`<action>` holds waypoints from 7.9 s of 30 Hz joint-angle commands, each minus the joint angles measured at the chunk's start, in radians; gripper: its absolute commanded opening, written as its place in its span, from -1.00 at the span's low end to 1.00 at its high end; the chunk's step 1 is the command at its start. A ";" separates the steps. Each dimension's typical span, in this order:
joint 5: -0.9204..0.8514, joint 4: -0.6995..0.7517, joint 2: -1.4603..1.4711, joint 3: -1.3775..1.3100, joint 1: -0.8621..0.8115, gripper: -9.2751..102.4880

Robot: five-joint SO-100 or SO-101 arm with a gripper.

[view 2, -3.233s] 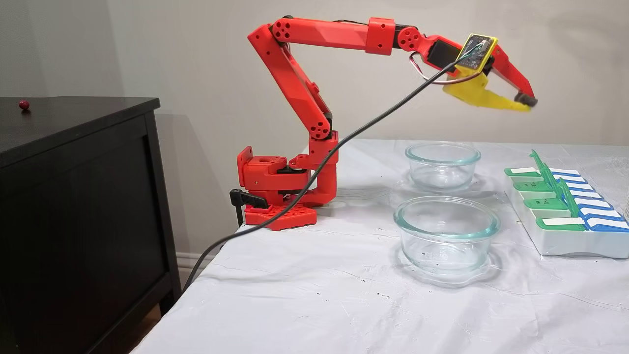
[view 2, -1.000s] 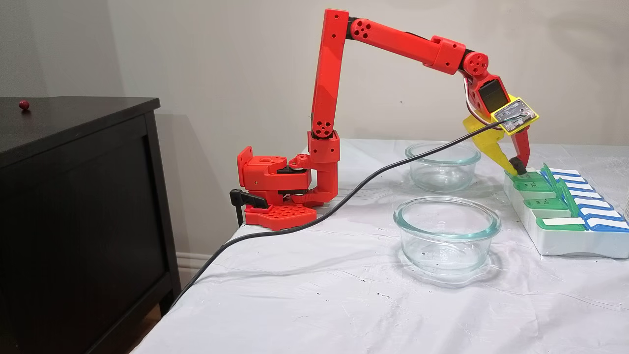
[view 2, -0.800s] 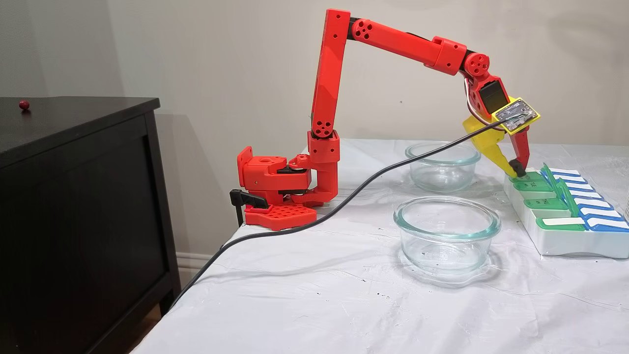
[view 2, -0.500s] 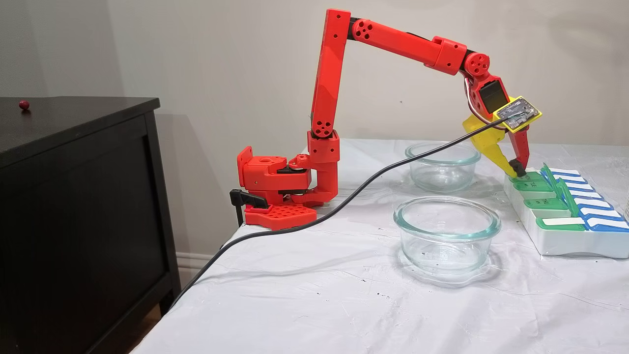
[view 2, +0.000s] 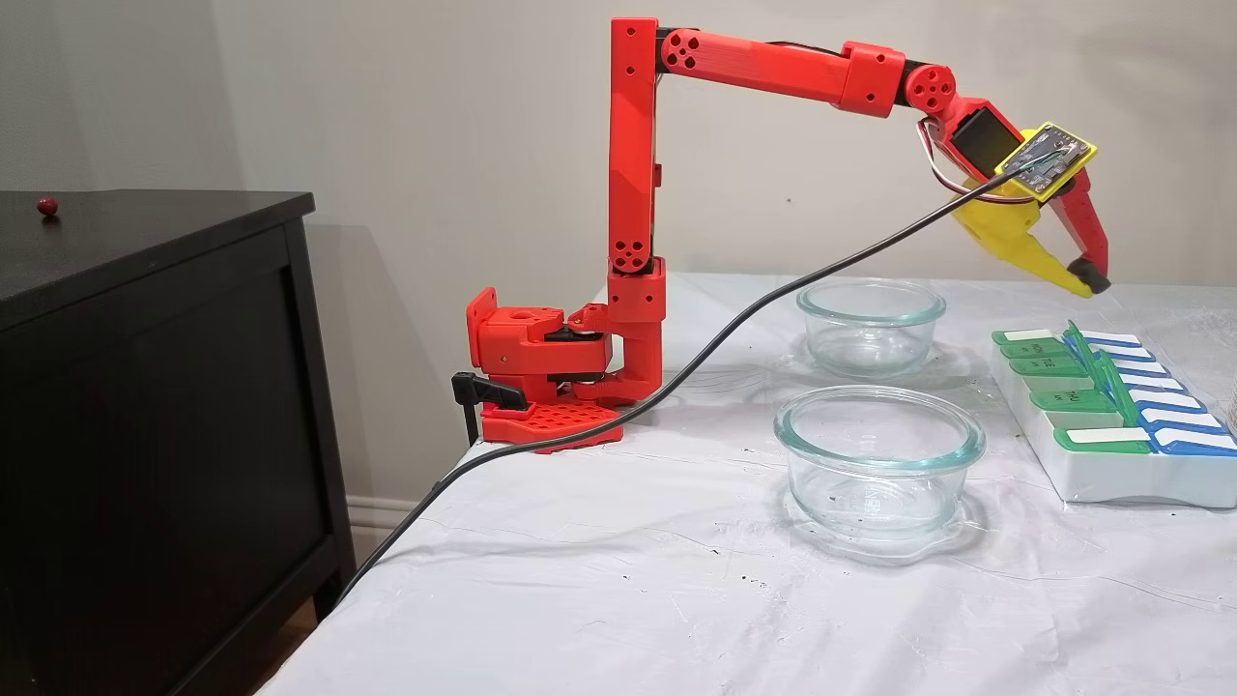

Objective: Sort medicines into box.

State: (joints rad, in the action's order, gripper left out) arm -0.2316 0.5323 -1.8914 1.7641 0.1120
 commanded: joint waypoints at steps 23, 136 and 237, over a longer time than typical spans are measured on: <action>0.006 0.252 0.066 -0.132 -0.021 -0.84; 0.043 -0.107 -0.351 0.393 -0.236 -0.84; -0.141 0.614 -1.315 1.226 -0.143 -0.84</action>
State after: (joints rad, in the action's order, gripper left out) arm -0.3728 1.1520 -3.1799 3.0066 -0.0307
